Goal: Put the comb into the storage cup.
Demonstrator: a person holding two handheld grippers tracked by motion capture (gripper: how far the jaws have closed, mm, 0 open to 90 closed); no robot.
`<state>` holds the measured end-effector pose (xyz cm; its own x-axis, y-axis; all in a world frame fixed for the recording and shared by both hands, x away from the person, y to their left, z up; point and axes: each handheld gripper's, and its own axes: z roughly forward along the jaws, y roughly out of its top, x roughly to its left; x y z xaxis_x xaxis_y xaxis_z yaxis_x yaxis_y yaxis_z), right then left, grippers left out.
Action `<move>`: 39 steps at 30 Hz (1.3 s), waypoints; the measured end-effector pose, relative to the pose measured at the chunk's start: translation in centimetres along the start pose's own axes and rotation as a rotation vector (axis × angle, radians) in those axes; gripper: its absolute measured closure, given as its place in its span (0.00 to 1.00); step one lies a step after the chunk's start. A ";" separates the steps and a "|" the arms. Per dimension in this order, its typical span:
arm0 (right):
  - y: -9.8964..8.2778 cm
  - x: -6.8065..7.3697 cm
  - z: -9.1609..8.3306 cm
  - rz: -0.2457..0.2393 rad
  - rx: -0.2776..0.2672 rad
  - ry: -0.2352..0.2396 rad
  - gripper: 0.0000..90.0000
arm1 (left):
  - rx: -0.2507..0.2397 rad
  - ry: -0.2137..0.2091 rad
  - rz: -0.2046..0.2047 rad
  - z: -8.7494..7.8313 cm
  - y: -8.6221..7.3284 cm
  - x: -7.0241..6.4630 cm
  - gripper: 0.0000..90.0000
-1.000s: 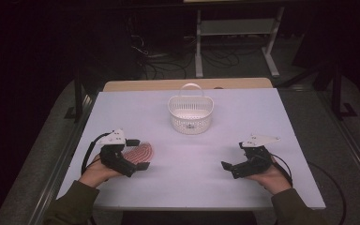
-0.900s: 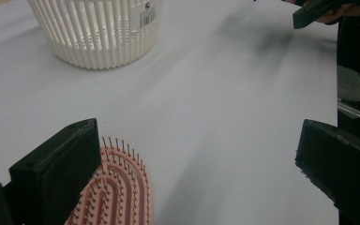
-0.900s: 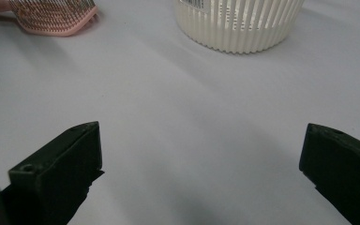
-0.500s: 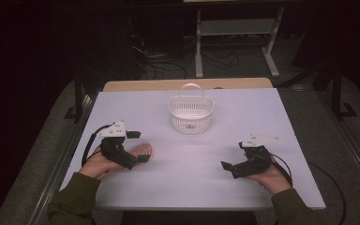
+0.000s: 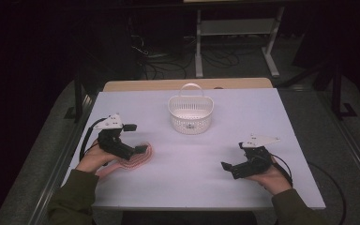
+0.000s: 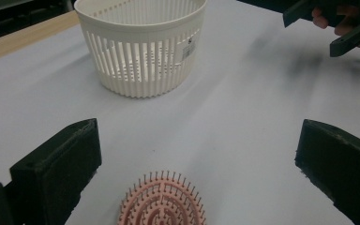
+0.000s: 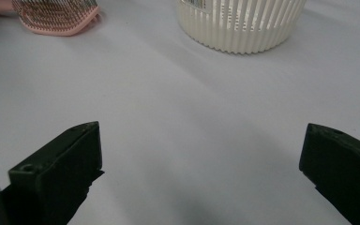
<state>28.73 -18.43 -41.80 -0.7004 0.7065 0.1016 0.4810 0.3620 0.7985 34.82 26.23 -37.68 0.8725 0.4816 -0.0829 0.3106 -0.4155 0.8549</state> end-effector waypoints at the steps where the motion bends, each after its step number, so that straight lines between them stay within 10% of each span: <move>1: 0.0 0.0 0.0 -0.001 0.000 0.001 0.00 | 0.003 0.002 0.002 -0.1 0.0 0.1 0.01; 39: -0.1 -0.2 -0.1 0.005 -0.006 0.000 0.00 | 0.064 0.074 0.005 -2.8 -1.8 0.6 0.00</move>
<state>28.80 -18.69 -41.83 -0.6983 0.7080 0.1053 0.4808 0.3550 0.8018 33.74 29.49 -37.84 0.8442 0.5346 -0.0387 0.3322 -0.4651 0.8206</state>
